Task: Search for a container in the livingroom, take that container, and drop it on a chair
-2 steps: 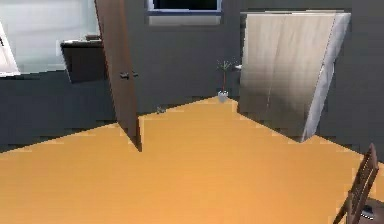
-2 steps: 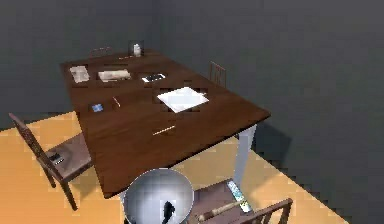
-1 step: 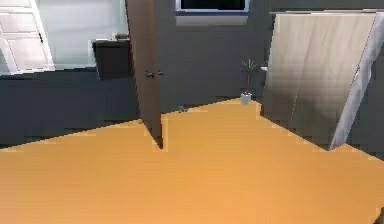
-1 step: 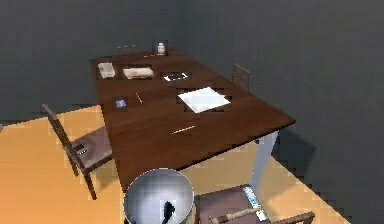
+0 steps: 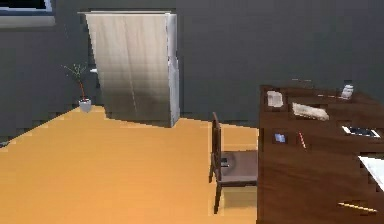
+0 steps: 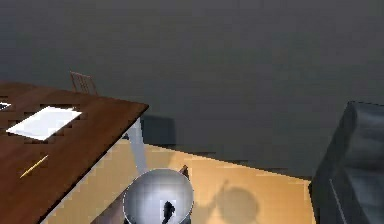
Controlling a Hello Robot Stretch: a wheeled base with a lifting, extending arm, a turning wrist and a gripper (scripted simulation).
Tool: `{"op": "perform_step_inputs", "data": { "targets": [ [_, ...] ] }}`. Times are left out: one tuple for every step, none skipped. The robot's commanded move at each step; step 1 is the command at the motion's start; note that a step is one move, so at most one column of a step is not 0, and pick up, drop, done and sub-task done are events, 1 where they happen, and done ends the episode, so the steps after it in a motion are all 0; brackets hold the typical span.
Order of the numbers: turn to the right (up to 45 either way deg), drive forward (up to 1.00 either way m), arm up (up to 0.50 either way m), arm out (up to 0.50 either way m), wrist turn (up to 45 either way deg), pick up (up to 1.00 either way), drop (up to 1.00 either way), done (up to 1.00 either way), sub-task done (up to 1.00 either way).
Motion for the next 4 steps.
{"op": "perform_step_inputs", "data": {
  "targets": [
    [36.0,0.0,0.0,0.0,0.0,0.0,0.0,0.0,0.0],
    [-45.0,0.0,0.0,0.0,0.0,0.0,0.0,0.0,0.0],
    [-21.0,0.0,0.0,0.0,0.0,0.0,0.0,0.0,0.0],
    [0.0,0.0,0.0,0.36,0.0,0.0,0.0,0.0,0.0]
  ]
}}
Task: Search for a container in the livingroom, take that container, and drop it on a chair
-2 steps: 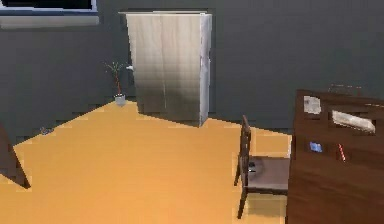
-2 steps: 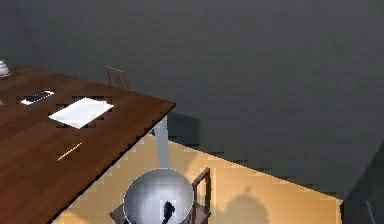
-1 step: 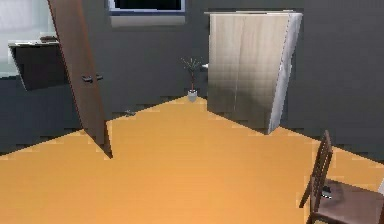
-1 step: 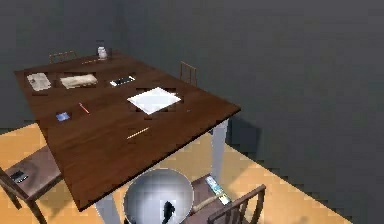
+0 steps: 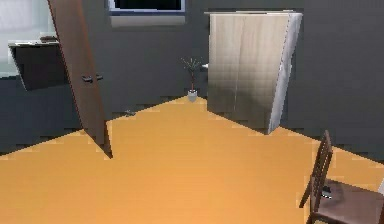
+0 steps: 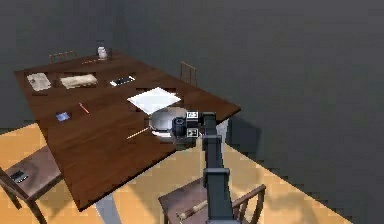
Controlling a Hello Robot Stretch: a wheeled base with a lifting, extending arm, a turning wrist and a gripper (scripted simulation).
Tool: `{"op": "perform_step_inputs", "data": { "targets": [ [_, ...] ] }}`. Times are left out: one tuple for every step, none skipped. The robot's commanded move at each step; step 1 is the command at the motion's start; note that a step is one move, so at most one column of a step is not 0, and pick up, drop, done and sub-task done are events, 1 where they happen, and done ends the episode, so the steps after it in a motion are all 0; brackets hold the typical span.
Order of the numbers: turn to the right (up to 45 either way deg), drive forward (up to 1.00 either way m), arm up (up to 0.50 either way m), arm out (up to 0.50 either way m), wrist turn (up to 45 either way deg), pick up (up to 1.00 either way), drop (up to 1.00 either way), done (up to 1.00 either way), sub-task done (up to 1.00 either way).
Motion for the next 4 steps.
{"op": "perform_step_inputs", "data": {
  "targets": [
    [0.0,0.0,0.0,0.0,33.0,0.0,0.0,0.0,0.0],
    [0.0,0.0,-0.24,0.0,0.0,0.0,0.0,0.0,0.0],
    [0.0,0.0,-0.32,0.0,0.0,0.0,0.0,0.0,0.0],
    [0.0,0.0,0.0,0.0,0.0,0.0,1.0,0.0,0.0]
  ]
}}
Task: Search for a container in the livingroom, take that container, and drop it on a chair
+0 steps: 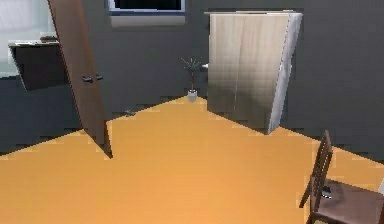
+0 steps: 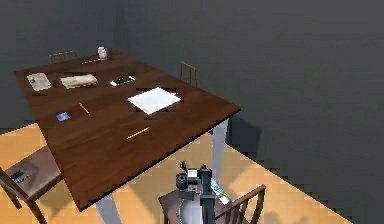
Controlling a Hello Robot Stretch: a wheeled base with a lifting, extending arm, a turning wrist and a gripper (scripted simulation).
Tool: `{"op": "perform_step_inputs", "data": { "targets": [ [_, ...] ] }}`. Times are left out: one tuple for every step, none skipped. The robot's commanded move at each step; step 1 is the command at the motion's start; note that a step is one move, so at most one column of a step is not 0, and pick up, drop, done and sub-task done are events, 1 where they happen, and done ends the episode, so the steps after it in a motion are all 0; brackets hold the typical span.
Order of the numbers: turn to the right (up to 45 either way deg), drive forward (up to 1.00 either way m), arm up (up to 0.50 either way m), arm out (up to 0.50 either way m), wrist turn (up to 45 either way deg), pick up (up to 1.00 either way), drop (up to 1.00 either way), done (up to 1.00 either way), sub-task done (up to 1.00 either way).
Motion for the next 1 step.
{"op": "perform_step_inputs", "data": {
  "targets": [
    [0.0,0.0,0.1,0.0,0.0,0.0,0.0,0.0,0.0]
  ]
}}
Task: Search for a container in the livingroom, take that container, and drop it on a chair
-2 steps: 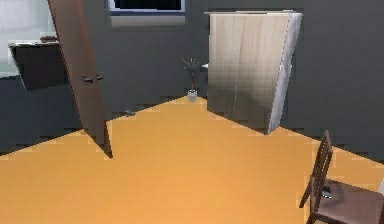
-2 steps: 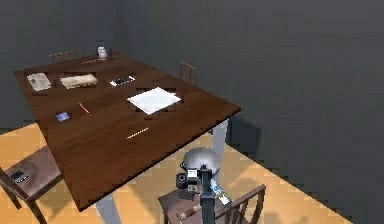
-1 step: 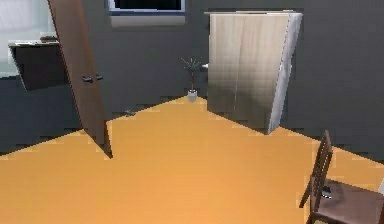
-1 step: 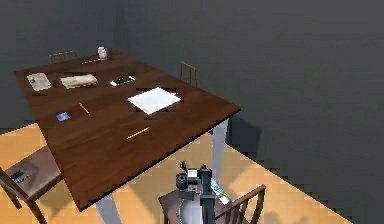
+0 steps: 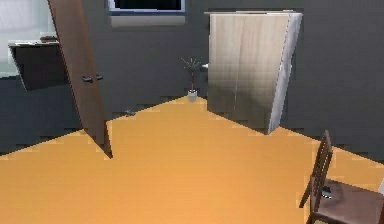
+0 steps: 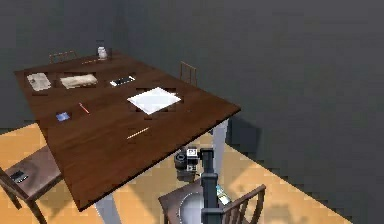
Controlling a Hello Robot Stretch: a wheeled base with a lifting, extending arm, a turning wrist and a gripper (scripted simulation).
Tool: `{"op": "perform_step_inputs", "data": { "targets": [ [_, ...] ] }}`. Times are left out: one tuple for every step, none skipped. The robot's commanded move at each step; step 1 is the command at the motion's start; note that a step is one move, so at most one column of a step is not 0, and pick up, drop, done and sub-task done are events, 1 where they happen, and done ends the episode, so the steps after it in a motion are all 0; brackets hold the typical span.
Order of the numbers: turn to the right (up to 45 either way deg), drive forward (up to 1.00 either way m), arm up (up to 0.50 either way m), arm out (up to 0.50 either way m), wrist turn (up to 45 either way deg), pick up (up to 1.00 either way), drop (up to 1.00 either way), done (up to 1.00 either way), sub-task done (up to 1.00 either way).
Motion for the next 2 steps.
{"op": "perform_step_inputs", "data": {
  "targets": [
    [0.0,0.0,0.0,-0.08,0.0,0.0,0.0,0.0,0.0],
    [0.0,0.0,0.0,0.0,0.0,0.0,0.0,1.0,0.0]
  ]
}}
